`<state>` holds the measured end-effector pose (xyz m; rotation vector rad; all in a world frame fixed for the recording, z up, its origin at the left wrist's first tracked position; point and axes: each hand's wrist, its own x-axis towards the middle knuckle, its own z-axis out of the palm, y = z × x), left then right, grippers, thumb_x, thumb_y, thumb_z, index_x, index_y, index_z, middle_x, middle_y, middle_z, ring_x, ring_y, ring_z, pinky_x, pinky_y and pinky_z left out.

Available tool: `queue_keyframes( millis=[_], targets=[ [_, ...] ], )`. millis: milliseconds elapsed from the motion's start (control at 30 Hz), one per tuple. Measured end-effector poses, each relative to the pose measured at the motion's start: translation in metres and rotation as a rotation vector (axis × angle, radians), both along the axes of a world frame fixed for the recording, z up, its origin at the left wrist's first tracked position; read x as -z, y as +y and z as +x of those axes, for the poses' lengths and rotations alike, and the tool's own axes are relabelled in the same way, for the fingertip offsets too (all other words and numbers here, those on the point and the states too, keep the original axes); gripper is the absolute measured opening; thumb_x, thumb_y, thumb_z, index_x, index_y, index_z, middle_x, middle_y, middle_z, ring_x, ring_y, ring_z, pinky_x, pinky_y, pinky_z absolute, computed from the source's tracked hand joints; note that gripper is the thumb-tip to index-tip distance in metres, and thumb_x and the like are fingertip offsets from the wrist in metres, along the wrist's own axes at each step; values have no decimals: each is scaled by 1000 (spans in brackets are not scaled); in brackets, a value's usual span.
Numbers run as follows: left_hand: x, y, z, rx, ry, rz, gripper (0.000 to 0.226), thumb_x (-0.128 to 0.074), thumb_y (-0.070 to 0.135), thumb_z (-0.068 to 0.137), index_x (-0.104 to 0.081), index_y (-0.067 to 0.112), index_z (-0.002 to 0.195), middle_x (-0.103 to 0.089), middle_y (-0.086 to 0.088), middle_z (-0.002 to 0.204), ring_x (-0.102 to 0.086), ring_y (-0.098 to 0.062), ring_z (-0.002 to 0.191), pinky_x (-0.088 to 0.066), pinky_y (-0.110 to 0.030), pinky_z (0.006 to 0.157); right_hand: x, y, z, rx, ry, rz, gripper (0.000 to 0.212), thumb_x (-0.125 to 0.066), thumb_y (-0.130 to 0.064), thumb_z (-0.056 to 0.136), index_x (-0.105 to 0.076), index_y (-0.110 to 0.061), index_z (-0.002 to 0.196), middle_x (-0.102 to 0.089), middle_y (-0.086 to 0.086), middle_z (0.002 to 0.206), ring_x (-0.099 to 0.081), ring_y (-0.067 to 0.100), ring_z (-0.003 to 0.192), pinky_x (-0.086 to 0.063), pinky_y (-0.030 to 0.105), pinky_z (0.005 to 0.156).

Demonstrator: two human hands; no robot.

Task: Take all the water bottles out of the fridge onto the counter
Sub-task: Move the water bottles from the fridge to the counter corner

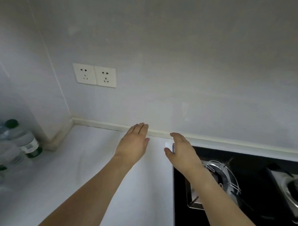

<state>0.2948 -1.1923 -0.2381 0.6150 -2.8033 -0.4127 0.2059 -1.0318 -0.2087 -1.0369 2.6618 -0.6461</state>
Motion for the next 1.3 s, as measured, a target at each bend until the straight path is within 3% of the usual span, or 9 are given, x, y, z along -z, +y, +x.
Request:
queue_keyframes(
  millis=[300, 800, 1033, 1167, 1300],
  targets=[
    [-25, 170, -69, 289, 45, -86, 52, -37, 27, 105, -25, 10, 152, -26, -7, 158, -21, -21, 146, -9, -24, 118, -24, 193, -24, 278, 17, -62, 58, -56, -26, 94, -35, -14, 146, -40, 2, 149, -42, 19, 133, -38, 29, 106],
    [-49, 522, -121, 796, 136, -124, 52, -38, 29, 104, -27, 11, 151, -29, -9, 157, -24, -21, 145, -19, -30, 119, -37, 544, 16, 779, 81, -87, 51, -56, -25, 93, -41, -11, 140, -49, 6, 139, -47, 21, 126, -36, 25, 99],
    [-55, 642, -134, 1043, 154, -116, 47, -43, 24, 102, -36, 7, 145, -38, -10, 151, -31, -23, 141, -21, -31, 118, -40, 653, 39, 999, 103, -86, 57, -52, -28, 96, -32, -11, 147, -39, 5, 150, -39, 21, 136, -33, 29, 107],
    [-52, 708, -146, 1193, 148, -117, 48, -42, 23, 103, -32, 6, 148, -35, -11, 152, -30, -24, 142, -15, -28, 118, -35, 707, 49, 1123, 72, -104, 59, -52, -28, 96, -31, -12, 148, -38, 6, 150, -39, 21, 135, -33, 30, 107],
    [-45, 756, -162, 1263, 138, -82, 48, -40, 26, 104, -30, 10, 149, -33, -7, 154, -28, -21, 142, -20, -28, 117, -32, 746, 44, 1185, 80, -96, 56, -52, -25, 96, -32, -10, 146, -41, 7, 148, -41, 22, 133, -32, 26, 104]
  ],
)
